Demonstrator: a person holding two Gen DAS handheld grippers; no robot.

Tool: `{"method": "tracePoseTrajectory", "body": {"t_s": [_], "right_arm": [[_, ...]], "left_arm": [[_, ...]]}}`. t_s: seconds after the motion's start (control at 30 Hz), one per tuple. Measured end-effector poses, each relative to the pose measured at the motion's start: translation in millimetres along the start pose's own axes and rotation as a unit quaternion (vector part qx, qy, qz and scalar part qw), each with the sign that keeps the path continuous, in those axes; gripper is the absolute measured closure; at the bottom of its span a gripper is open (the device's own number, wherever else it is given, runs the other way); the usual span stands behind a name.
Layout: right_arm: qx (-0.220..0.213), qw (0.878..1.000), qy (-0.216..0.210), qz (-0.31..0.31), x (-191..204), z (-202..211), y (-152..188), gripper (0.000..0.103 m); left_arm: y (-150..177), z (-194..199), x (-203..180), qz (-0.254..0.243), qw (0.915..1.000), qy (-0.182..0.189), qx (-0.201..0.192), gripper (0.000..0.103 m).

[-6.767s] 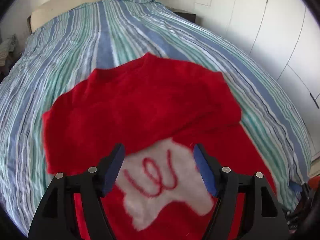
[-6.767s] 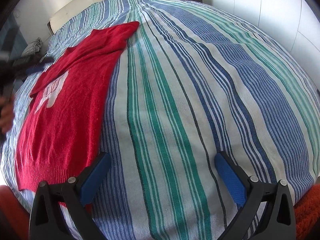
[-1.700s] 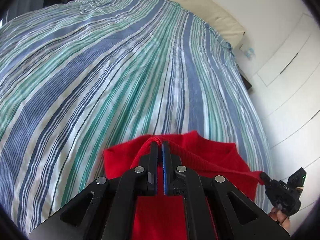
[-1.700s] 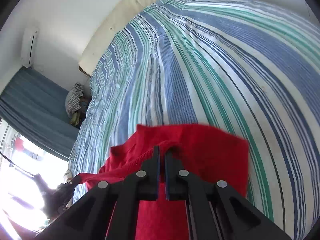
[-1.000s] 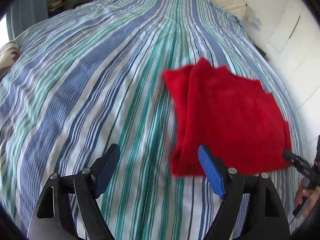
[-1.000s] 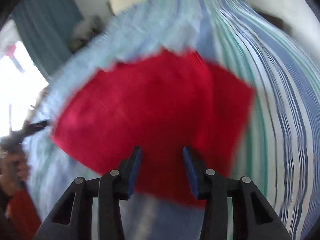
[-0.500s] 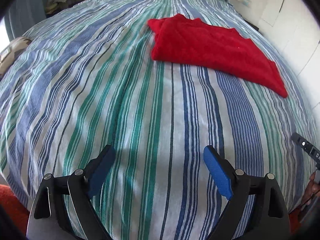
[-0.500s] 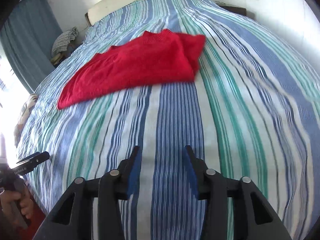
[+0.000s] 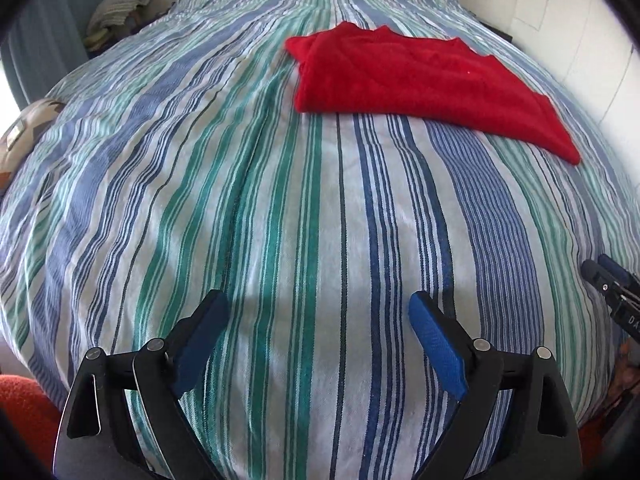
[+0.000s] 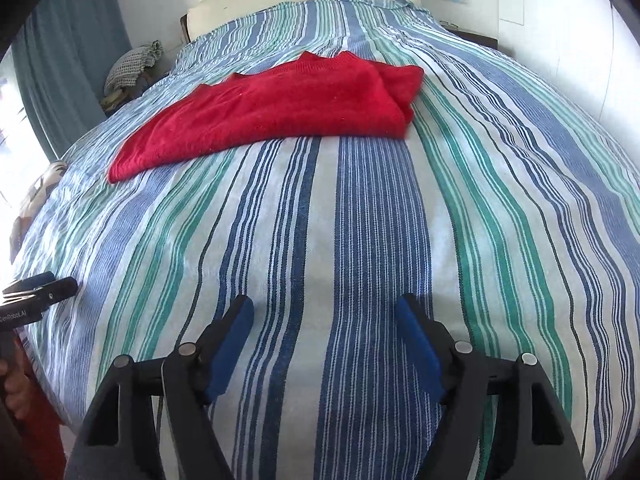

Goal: Fold small clothes

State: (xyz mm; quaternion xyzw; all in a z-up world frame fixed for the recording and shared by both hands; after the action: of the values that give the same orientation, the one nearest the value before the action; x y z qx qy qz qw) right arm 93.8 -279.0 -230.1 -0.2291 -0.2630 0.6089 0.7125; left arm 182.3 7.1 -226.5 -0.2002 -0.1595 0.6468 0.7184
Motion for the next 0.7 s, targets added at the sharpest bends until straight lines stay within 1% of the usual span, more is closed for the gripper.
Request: {"method": "tracePoseTrajectory", "body": {"t_s": [0.1, 0.23, 0.3, 0.33, 0.4, 0.47, 0.5, 0.53, 0.57, 0.63, 0.7], "right_arm": [[-0.001, 1.000, -0.003, -0.003, -0.2, -2.7, 1.3, 0.028], [-0.004, 1.000, 0.000, 0.005, 2.0, -4.9, 1.5, 0.024], [-0.001, 1.000, 0.005, 0.010, 3.5, -5.7, 1.3, 0.023], [0.006, 1.000, 0.006, 0.010, 3.9, -5.4, 0.7, 0.023], [0.033, 0.999, 0.005, 0.012, 5.3, -3.6, -3.0, 0.024], [0.061, 0.998, -0.012, 0.012, 6.0, -2.5, -12.9, 0.024], [0.071, 0.997, -0.030, 0.008, 6.1, -2.4, -21.8, 0.024], [0.074, 0.996, -0.049, 0.002, 3.9, -1.6, -36.8, 0.024], [0.069, 0.996, -0.056, -0.002, 0.0, -0.9, -51.4, 0.024], [0.045, 0.997, -0.054, -0.017, -17.6, -1.8, -94.5, 0.024], [0.028, 0.996, -0.059, -0.061, -43.4, -13.2, -137.9, 0.024]], "left_arm": [[1.1, -0.2, -0.9, 0.002, 1.0000, 0.000, 0.002, 0.010], [7.3, -6.6, -0.1, -0.008, 0.9999, -0.009, 0.010, 0.002], [11.5, -9.5, 2.2, -0.009, 0.9999, -0.007, 0.010, 0.001], [12.2, -9.3, 3.4, -0.007, 0.9999, -0.004, 0.010, 0.000], [12.3, -7.3, 5.2, -0.004, 0.9999, 0.002, 0.012, 0.000], [12.5, -5.8, 6.6, 0.000, 0.9999, 0.008, 0.013, 0.001], [12.9, -5.8, 7.1, 0.002, 0.9999, 0.011, 0.012, 0.001], [13.3, -6.7, 7.1, 0.003, 0.9999, 0.013, 0.010, 0.001], [13.2, -7.7, 6.9, 0.002, 0.9999, 0.014, 0.010, 0.001], [13.1, -10.0, 6.2, 0.004, 0.9999, 0.014, 0.009, 0.001], [13.0, -10.0, 5.7, 0.006, 0.9998, 0.014, 0.008, 0.000]]}}
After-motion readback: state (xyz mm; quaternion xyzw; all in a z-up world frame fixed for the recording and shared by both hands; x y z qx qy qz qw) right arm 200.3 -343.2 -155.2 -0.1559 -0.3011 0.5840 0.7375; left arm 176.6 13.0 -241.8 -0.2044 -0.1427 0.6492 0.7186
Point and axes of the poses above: each gripper's, at about its wrist camera, not at the fingertips, and z roughly against the way its jaws point, x to its left, y to its underside, the point moved 9 cm from there along -z, roughly the way its jaws point, and after that the axes turned 2 degrees about y, right-handed, at the moved point
